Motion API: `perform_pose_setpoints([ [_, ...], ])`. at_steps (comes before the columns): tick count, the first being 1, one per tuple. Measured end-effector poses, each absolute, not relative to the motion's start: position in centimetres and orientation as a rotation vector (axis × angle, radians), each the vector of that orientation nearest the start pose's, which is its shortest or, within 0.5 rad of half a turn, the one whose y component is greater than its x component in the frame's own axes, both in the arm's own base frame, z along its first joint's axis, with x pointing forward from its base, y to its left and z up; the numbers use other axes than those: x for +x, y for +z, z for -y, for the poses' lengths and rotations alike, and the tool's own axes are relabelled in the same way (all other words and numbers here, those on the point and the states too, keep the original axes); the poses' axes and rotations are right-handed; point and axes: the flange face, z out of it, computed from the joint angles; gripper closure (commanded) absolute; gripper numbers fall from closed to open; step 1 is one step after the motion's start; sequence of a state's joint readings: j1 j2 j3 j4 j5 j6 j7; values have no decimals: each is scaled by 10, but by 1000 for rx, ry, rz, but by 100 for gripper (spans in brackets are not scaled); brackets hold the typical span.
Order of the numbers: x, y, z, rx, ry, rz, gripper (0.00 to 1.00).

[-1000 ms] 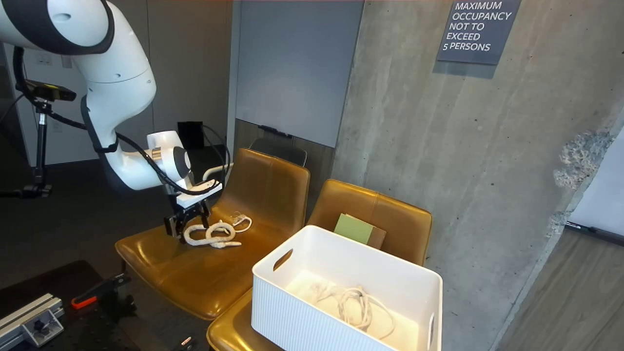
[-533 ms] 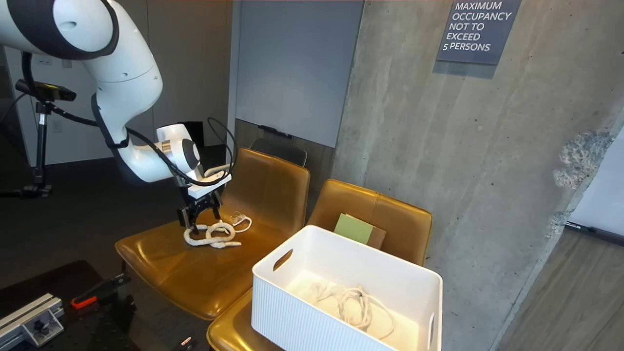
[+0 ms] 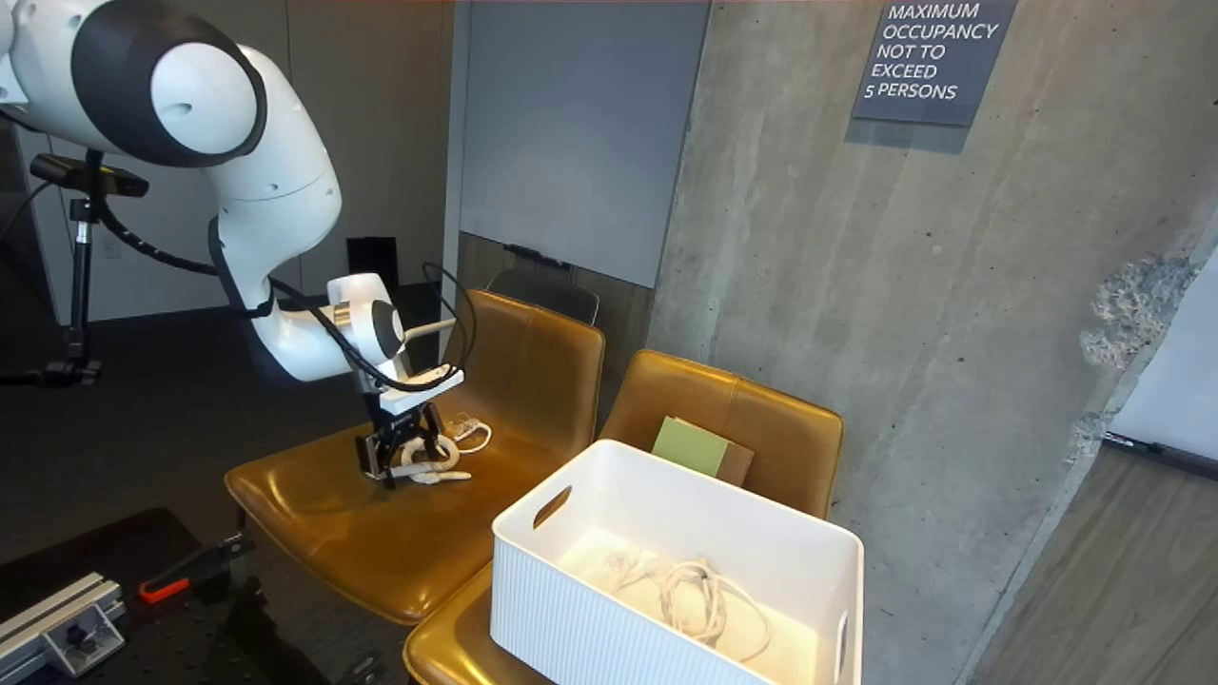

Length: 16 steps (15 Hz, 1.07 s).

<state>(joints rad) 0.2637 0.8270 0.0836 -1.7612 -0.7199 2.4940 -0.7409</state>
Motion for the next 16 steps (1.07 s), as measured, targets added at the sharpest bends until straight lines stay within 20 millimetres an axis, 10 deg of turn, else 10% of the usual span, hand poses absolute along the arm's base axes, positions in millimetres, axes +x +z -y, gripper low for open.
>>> perform_pose_setpoints([
  [6, 589, 71, -222, 1888, -231, -2105, 0],
  [8, 589, 71, -222, 1890, -231, -2104, 28],
  [16, 600, 72, -196, 1938, -245, -2060, 88],
])
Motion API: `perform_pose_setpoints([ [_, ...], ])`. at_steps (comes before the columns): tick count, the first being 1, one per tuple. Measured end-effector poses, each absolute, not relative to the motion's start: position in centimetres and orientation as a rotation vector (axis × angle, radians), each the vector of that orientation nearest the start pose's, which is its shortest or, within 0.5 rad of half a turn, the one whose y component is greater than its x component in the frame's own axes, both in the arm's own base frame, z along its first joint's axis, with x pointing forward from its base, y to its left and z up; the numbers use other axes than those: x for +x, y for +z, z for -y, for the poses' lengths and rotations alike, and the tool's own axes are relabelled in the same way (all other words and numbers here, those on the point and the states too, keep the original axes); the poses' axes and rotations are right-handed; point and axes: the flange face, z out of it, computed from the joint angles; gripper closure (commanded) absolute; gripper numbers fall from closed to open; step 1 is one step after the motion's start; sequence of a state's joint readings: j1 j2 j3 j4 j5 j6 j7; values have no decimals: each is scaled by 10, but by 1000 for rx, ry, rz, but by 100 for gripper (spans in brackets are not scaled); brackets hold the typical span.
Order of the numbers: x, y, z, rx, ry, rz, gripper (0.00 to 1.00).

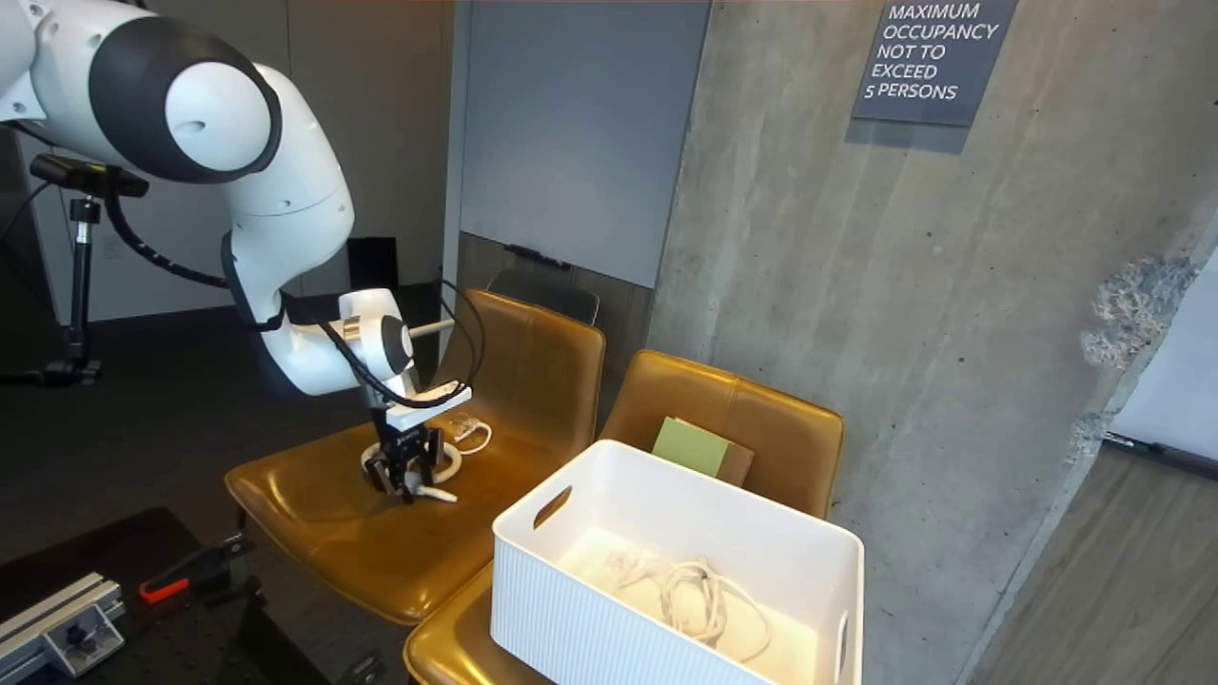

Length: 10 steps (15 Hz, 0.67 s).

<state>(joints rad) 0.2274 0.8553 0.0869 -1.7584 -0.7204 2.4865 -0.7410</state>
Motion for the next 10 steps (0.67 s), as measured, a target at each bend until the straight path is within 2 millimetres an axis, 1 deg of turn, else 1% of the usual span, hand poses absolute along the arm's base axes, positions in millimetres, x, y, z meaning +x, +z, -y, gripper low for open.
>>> perform_pose_setpoints([
  [2, 604, 73, -185, 1958, -246, -2041, 100],
  [4, 611, 74, -171, 1984, -245, -2015, 100],
  [5, 615, 77, -163, 1998, -243, -1999, 97],
  [6, 619, 81, -153, 2014, -239, -1979, 97],
  [7, 625, 90, -141, 2031, -229, -1953, 97],
  [8, 632, 103, -128, 2049, -211, -1921, 97],
  [10, 647, 141, -100, 2081, -159, -1848, 97],
])
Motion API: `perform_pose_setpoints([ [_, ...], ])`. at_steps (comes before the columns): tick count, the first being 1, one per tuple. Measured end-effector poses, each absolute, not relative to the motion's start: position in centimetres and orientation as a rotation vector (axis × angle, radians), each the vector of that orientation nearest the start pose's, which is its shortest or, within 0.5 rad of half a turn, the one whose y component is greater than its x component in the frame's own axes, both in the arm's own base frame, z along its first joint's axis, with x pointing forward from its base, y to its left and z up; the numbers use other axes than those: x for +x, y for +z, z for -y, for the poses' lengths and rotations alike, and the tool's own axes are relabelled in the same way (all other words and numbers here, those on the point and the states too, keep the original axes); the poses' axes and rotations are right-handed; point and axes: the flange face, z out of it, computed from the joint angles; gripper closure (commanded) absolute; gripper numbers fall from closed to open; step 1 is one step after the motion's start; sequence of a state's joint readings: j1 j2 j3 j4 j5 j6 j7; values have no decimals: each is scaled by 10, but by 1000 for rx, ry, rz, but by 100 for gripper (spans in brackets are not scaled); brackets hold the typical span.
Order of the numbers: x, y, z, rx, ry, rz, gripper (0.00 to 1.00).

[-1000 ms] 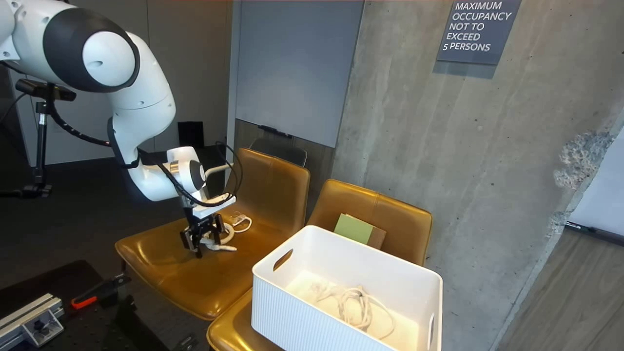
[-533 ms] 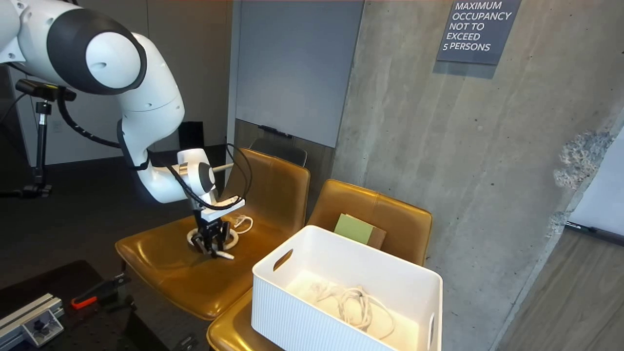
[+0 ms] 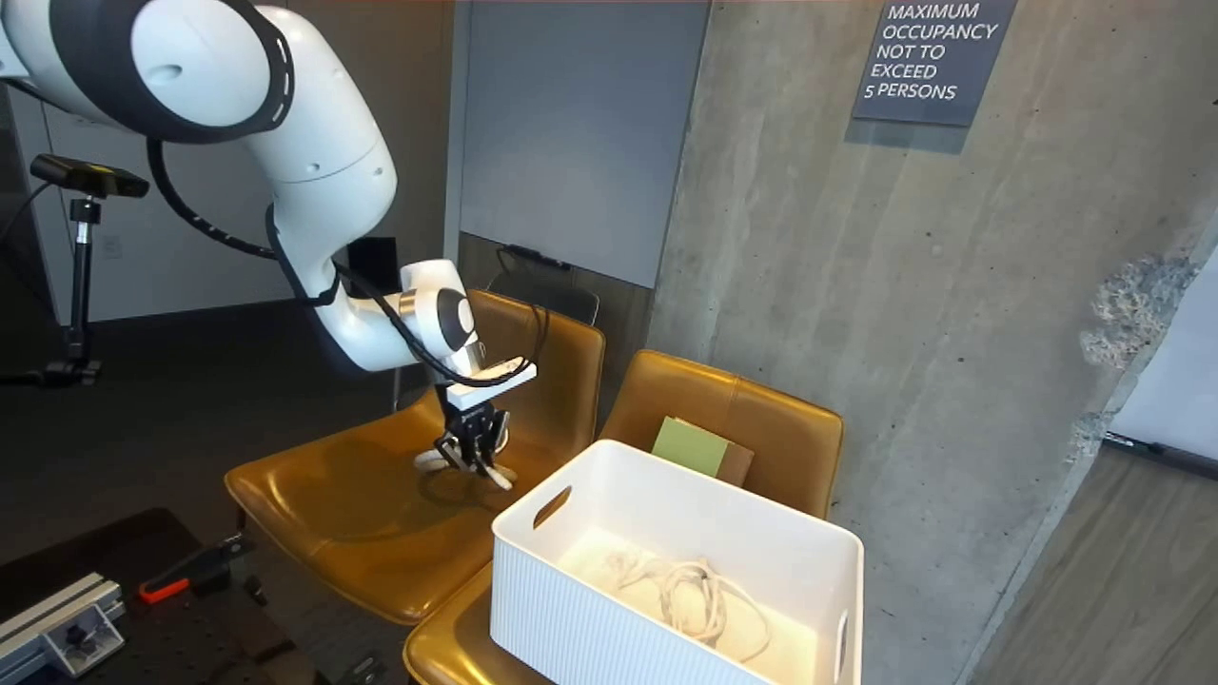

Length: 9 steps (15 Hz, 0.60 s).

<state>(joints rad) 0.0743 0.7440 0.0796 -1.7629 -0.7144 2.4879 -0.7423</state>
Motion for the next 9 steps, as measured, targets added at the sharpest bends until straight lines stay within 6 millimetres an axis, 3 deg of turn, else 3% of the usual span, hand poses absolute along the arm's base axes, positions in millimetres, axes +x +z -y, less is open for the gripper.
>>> perform_pose_setpoints([
  [4, 657, 232, -50, -2780, 27, 2211, 97],
  [9, 643, 349, -1, -2946, -281, 2033, 97],
])
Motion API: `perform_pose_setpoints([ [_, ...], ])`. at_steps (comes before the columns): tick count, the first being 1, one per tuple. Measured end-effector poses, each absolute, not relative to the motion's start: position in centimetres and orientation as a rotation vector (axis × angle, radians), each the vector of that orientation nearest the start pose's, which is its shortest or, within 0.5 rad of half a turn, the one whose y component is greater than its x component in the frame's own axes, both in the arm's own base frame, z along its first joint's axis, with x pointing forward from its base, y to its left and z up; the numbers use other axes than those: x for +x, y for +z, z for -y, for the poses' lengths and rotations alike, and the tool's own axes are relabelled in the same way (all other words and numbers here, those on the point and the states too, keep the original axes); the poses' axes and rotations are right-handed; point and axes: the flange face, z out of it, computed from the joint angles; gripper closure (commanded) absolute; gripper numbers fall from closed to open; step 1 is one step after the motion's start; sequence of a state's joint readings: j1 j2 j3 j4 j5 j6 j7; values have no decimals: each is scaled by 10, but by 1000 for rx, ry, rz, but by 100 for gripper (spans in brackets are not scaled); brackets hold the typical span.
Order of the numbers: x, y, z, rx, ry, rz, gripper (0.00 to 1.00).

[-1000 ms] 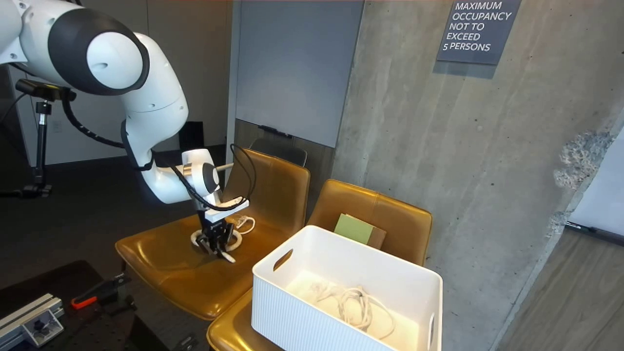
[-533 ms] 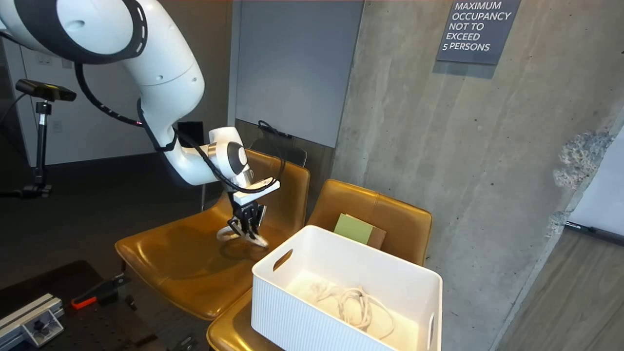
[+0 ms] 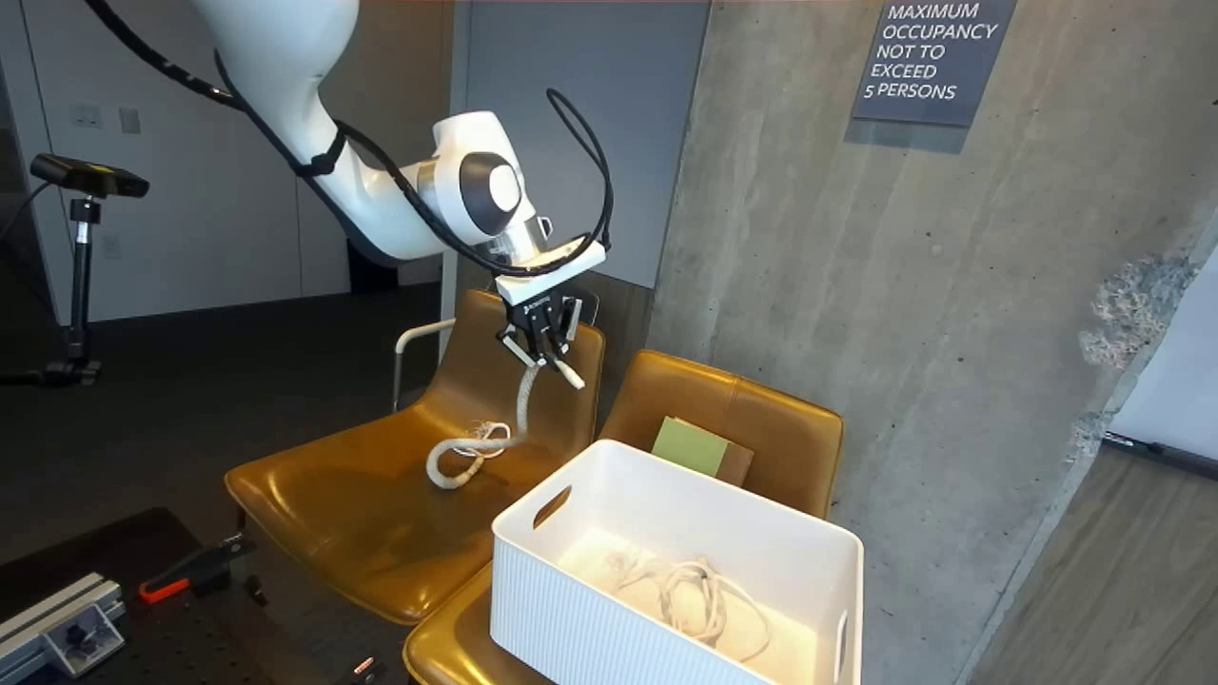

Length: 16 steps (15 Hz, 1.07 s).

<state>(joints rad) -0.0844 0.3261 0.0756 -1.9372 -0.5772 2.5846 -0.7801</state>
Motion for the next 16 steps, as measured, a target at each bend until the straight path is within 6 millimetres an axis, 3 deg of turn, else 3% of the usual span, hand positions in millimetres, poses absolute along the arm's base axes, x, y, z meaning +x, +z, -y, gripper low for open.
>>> perform_pose_setpoints([
  [8, 592, 536, 73, -3126, -792, 1656, 97],
  [16, 512, 725, 166, -3261, -1116, 1229, 97],
])
